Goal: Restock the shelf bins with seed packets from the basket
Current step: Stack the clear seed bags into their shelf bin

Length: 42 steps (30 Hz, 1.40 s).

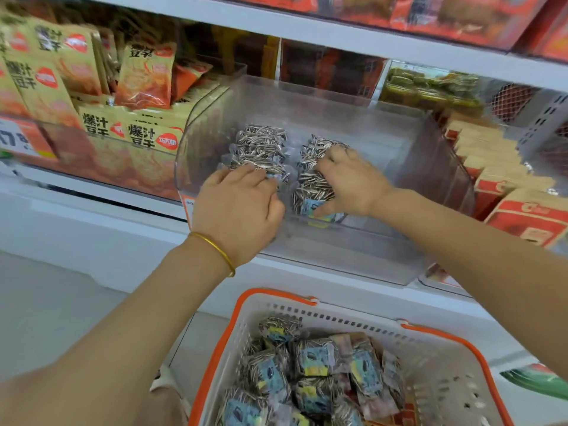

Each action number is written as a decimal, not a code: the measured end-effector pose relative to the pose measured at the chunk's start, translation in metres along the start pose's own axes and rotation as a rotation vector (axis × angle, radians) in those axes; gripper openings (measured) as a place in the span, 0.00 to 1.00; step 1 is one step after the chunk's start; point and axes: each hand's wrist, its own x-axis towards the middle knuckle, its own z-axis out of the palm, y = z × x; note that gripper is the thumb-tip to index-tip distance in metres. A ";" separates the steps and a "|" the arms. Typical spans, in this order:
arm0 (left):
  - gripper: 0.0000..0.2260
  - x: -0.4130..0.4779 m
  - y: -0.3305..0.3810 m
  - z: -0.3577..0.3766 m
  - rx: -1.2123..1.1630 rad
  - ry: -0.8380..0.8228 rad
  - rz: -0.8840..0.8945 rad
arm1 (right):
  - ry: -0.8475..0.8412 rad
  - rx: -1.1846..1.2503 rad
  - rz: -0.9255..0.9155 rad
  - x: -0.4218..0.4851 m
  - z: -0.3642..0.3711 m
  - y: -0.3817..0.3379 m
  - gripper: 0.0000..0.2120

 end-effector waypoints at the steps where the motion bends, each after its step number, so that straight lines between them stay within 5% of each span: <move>1: 0.22 0.001 0.000 -0.001 -0.002 -0.006 0.000 | -0.001 -0.020 -0.010 0.000 0.000 -0.002 0.39; 13: 0.17 -0.003 -0.001 0.001 -0.039 0.156 0.061 | 0.043 -0.007 0.013 -0.019 -0.016 0.003 0.35; 17: 0.14 -0.018 0.024 -0.019 -0.131 0.337 0.346 | 0.556 0.211 -0.065 -0.071 -0.044 -0.003 0.17; 20: 0.14 -0.049 0.052 -0.011 -0.186 0.225 0.502 | 0.759 0.422 -0.115 -0.133 -0.023 -0.020 0.08; 22: 0.13 -0.071 0.063 0.008 -0.179 0.003 0.476 | 0.623 0.417 -0.138 -0.166 0.026 -0.028 0.08; 26: 0.17 -0.101 0.068 0.049 -0.108 -0.384 0.427 | -0.274 0.467 0.098 -0.213 0.144 -0.026 0.13; 29: 0.16 -0.113 0.073 0.068 -0.026 -0.591 0.333 | -0.669 0.667 0.117 -0.235 0.193 -0.039 0.20; 36: 0.16 -0.149 0.060 0.114 0.214 -1.217 0.264 | -0.880 0.734 0.226 -0.248 0.227 -0.062 0.45; 42: 0.32 -0.167 0.042 0.127 0.377 -1.414 0.263 | -0.888 0.976 0.299 -0.251 0.222 -0.062 0.34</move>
